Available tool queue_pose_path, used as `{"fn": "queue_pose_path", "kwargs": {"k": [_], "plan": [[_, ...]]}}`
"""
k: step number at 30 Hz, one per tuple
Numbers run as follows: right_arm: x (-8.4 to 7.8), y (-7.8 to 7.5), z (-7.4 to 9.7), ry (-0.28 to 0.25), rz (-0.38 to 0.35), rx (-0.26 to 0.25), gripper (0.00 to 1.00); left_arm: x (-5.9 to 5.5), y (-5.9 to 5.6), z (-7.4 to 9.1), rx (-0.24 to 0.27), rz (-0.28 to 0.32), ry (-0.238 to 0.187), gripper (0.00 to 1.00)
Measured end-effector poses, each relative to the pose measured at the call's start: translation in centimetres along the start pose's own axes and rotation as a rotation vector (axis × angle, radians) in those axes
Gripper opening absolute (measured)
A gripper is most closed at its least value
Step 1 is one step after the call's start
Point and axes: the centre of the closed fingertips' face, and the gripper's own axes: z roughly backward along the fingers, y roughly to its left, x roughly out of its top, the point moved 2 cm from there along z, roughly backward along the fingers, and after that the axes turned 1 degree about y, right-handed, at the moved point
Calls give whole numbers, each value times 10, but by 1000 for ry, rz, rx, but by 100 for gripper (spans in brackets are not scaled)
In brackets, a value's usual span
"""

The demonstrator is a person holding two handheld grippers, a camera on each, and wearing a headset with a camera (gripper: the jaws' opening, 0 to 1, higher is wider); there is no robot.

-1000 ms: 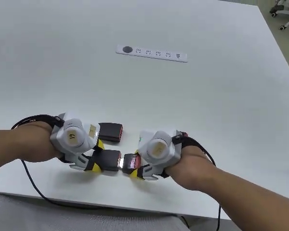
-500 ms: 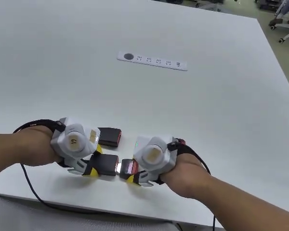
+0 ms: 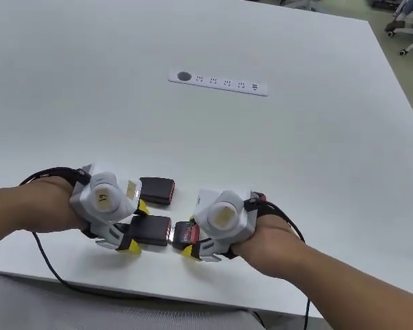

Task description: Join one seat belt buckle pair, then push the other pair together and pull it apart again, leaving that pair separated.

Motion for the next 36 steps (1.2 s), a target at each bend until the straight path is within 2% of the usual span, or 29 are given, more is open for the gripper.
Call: {"fn": "queue_pose_path", "kwargs": {"k": [6, 11, 15, 19, 25, 28, 35, 36], "plan": [[3, 3, 11, -22, 11, 8, 36, 16, 2, 14, 22, 0, -29, 47], [1, -3, 21, -38, -3, -4, 35, 26, 5, 19, 27, -10, -44, 46], [-7, -8, 28, -29, -1, -12, 35, 27, 22, 19, 67, 10, -78, 48], [-15, -20, 38, -26, -15, -39, 35, 34, 31, 20, 74, 20, -93, 48], [-31, -41, 50, -5, -30, -72, 34, 34, 51, 18, 60, 11, -98, 48], [-38, -52, 54, 0, -31, -85, 34, 32, 56, 14, 52, -26, -85, 49], [-52, -74, 69, 3, -12, -104, 34, 25, 68, 6, 56, -15, -70, 49], [-56, -78, 71, 7, -10, -107, 35, 28, 67, 8, 54, -13, -69, 49]]}}
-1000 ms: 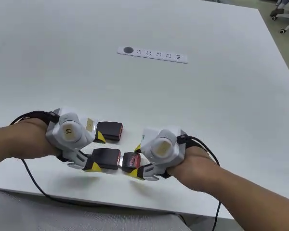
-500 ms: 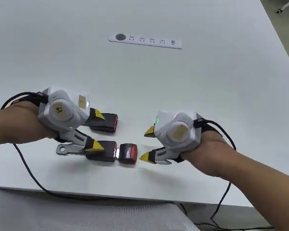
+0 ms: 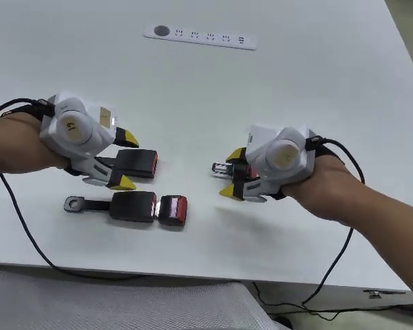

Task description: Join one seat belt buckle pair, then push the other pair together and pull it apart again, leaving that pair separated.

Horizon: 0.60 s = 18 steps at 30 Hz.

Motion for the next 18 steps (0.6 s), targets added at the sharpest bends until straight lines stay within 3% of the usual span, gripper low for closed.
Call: {"fn": "queue_pose_path", "kwargs": {"k": [9, 11, 14, 18], "plan": [[-26, -28, 3, 30, 1, -19, 36, -11, 7, -3, -23, 0, 33, 48], [-28, -26, 2, 32, -4, -5, 36, -10, 8, -2, -26, 0, 36, 47], [-35, -26, -1, 45, 0, 16, 36, -19, 9, -6, -46, -8, 53, 47], [-41, -26, -7, 48, -7, 28, 35, -18, 9, -8, -66, 5, 48, 47]]}}
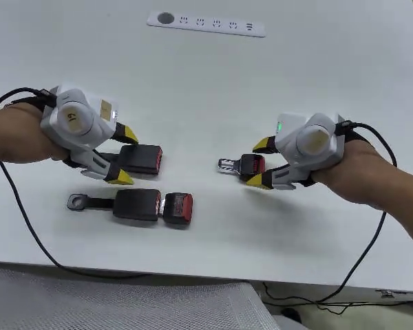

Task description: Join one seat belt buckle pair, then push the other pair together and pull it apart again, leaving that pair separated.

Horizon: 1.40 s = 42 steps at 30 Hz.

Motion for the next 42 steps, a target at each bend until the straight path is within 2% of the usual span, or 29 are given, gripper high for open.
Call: {"fn": "queue_pose_path", "kwargs": {"k": [4, 9, 13, 18, 21, 28, 30, 33, 42], "plan": [[0, 1, 0, 12, -3, 10, 34, -7, 3, -7, -6, -4, 6, 45], [-4, -1, -4, 4, -17, 32, 33, -6, 5, -7, -10, -12, 2, 42], [-6, 0, -7, 5, -14, 47, 33, -11, 10, -10, -13, -7, 0, 40], [-5, 1, -7, -6, -8, 73, 33, -7, 8, -10, -20, -5, 4, 39], [-6, 0, -9, -8, 3, 85, 33, -9, 9, -11, -18, -1, 2, 38], [-5, 2, -9, 4, 11, 97, 33, -7, 6, -12, -21, -69, 37, 34], [-5, 2, -9, 10, 16, 100, 33, -7, 6, -12, -23, -51, 41, 34], [-5, 2, -9, 17, 19, 102, 33, -8, 5, -12, -19, -20, 24, 34], [-3, 1, -12, 30, 29, 106, 32, -8, 5, -13, -20, 3, 27, 34]]}}
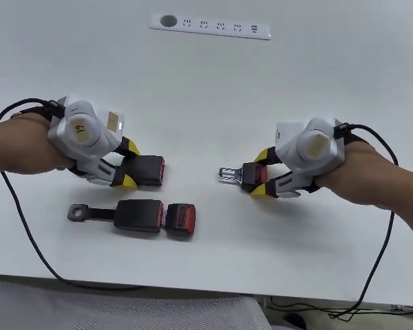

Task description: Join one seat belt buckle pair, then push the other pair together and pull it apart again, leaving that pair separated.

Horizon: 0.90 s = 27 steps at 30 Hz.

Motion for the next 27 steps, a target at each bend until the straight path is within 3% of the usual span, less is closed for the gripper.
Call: {"fn": "queue_pose_path", "kwargs": {"k": [15, 27], "plan": [[34, 5, -17, -25, 5, 4, 32, 1, -1, 1, 3, 8, -7, 33], [76, 20, -43, -46, 20, 23, 32, 1, -1, 2, -3, -2, -4, 33]]}}
